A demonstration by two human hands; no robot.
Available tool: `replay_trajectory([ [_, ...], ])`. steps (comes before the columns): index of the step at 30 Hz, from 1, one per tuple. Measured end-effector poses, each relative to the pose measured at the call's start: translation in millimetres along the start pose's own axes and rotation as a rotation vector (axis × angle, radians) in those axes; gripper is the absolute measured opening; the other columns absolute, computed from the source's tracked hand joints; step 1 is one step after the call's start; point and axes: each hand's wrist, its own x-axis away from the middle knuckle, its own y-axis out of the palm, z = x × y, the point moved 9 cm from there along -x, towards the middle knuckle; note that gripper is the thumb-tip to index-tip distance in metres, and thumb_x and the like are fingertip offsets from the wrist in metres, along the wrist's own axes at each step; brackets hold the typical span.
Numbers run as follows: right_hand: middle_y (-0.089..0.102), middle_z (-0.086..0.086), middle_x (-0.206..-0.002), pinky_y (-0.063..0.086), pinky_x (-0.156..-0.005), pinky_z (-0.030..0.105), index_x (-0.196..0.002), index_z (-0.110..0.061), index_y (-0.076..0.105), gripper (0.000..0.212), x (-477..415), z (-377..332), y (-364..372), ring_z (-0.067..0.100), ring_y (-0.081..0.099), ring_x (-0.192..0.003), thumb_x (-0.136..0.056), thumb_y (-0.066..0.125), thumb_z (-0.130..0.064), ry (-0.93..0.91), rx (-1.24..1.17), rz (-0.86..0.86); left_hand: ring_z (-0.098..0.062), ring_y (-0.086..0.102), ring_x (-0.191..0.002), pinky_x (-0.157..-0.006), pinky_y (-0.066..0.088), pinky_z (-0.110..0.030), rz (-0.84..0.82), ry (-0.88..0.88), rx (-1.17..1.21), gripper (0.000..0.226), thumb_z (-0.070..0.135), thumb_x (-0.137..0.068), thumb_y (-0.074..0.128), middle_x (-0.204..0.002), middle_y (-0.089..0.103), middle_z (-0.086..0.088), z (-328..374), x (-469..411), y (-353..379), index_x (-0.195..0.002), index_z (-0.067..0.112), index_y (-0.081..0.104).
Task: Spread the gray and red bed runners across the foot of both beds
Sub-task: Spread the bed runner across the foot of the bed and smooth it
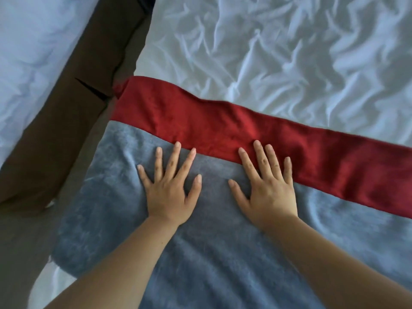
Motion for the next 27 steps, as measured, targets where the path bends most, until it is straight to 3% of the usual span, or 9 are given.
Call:
replay_trajectory([
  [5,-0.003,0.002,-0.169,-0.004,-0.12,0.063,-0.16,-0.038,-0.001,0.071,-10.6,-12.5,3.5,0.028,-0.01,-0.155,-0.097,0.01,-0.069,0.045,0.062,-0.066,-0.039,-0.008,-0.157,-0.114,0.003,-0.079,-0.007,-0.011,-0.031,0.067,0.064,-0.1,0.017,-0.173,-0.008,0.007,7.4,-9.8,-4.0,-0.161,0.044,-0.003],
  [7,-0.014,0.0,-0.168,-0.011,-0.116,0.065,-0.158,-0.04,-0.008,0.07,-21.4,-16.9,6.3,0.03,-0.019,-0.153,-0.096,0.008,-0.067,0.028,0.08,-0.109,-0.046,0.0,-0.156,-0.113,0.007,-0.08,0.02,0.202,-0.039,0.067,0.063,-0.101,0.022,-0.173,-0.004,0.005,48.3,-33.2,-14.3,-0.161,0.045,0.0],
  [9,-0.017,-0.002,-0.168,-0.015,-0.116,0.064,-0.158,-0.041,-0.007,0.071,-26.0,-19.2,5.2,0.027,-0.025,-0.151,-0.095,0.016,-0.064,-0.008,0.053,-0.138,-0.044,0.0,-0.157,-0.113,0.008,-0.08,0.01,0.468,-0.036,0.063,0.064,-0.101,0.024,-0.173,0.0,0.01,102.1,-51.7,-21.2,-0.16,0.051,0.007],
  [10,-0.015,-0.003,-0.168,-0.015,-0.118,0.061,-0.158,-0.042,-0.003,0.071,-26.7,-18.2,2.8,0.024,-0.025,-0.151,-0.095,0.02,-0.062,-0.04,0.021,-0.131,-0.041,-0.002,-0.157,-0.113,0.008,-0.08,-0.013,0.509,-0.038,0.061,0.067,-0.1,0.022,-0.172,-0.001,0.014,117.2,-58.8,-21.1,-0.158,0.054,0.009],
  [13,0.004,-0.006,-0.169,-0.004,-0.124,0.049,-0.158,-0.043,0.012,0.064,-20.5,16.2,-14.9,0.016,-0.005,-0.155,-0.099,0.027,-0.06,-0.109,-0.006,-0.044,-0.039,-0.009,-0.157,-0.115,0.006,-0.078,-0.023,0.238,-0.023,0.065,0.078,-0.094,0.015,-0.17,-0.007,0.021,96.1,-78.5,-10.5,-0.155,0.06,0.005],
  [15,0.009,-0.008,-0.169,0.005,-0.125,0.047,-0.159,-0.041,0.014,0.066,-6.0,81.5,-29.6,0.014,0.004,-0.155,-0.099,0.026,-0.065,0.06,0.011,0.047,-0.041,-0.008,-0.157,-0.116,0.005,-0.077,0.02,0.13,-0.008,0.068,0.082,-0.093,0.016,-0.17,-0.008,0.02,74.5,-82.6,-7.5,-0.155,0.06,0.001],
  [18,0.01,-0.008,-0.169,0.006,-0.125,0.049,-0.16,-0.039,0.008,0.073,16.3,144.3,-29.3,0.016,0.006,-0.155,-0.097,0.019,-0.073,0.169,0.056,0.032,-0.043,-0.008,-0.156,-0.113,0.006,-0.079,-0.018,0.132,0.004,0.071,0.085,-0.091,0.015,-0.171,-0.006,0.018,71.9,-94.6,0.7,-0.155,0.061,-0.001],
  [27,0.002,-0.008,-0.169,-0.001,-0.125,0.047,-0.159,-0.039,0.008,0.074,14.5,147.4,-28.6,0.014,-0.003,-0.155,-0.095,0.018,-0.074,0.145,-0.047,-0.006,-0.042,-0.011,-0.156,-0.119,0.007,-0.073,-0.178,0.033,-0.118,0.072,0.08,-0.092,0.011,-0.17,-0.015,0.014,86.2,-88.2,-4.4,-0.156,0.055,-0.011],
])
